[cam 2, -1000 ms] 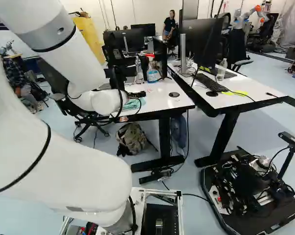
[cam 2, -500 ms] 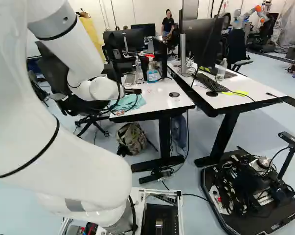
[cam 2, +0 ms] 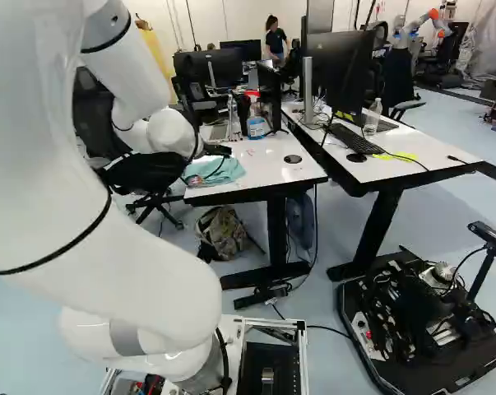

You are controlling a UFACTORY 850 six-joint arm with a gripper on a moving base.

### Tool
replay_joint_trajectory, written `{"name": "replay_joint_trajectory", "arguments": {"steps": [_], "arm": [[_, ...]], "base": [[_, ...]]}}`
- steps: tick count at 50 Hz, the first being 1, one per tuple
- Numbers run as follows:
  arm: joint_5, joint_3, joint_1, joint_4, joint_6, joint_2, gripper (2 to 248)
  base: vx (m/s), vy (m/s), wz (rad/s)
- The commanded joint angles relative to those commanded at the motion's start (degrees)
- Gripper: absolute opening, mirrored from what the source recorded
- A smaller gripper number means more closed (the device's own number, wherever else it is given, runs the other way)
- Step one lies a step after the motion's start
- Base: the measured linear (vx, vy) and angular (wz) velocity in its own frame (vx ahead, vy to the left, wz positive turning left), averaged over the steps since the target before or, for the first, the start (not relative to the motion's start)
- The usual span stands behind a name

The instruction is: Clean the table with the green towel

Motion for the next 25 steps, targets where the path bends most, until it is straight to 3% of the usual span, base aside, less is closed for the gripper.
{"name": "replay_joint_trajectory", "arguments": {"steps": [25], "arm": [[-10.1, -7.7, 1.5, 0.0, 0.0, -4.1, 247]], "base": [[0.000, 0.000, 0.000]]}}
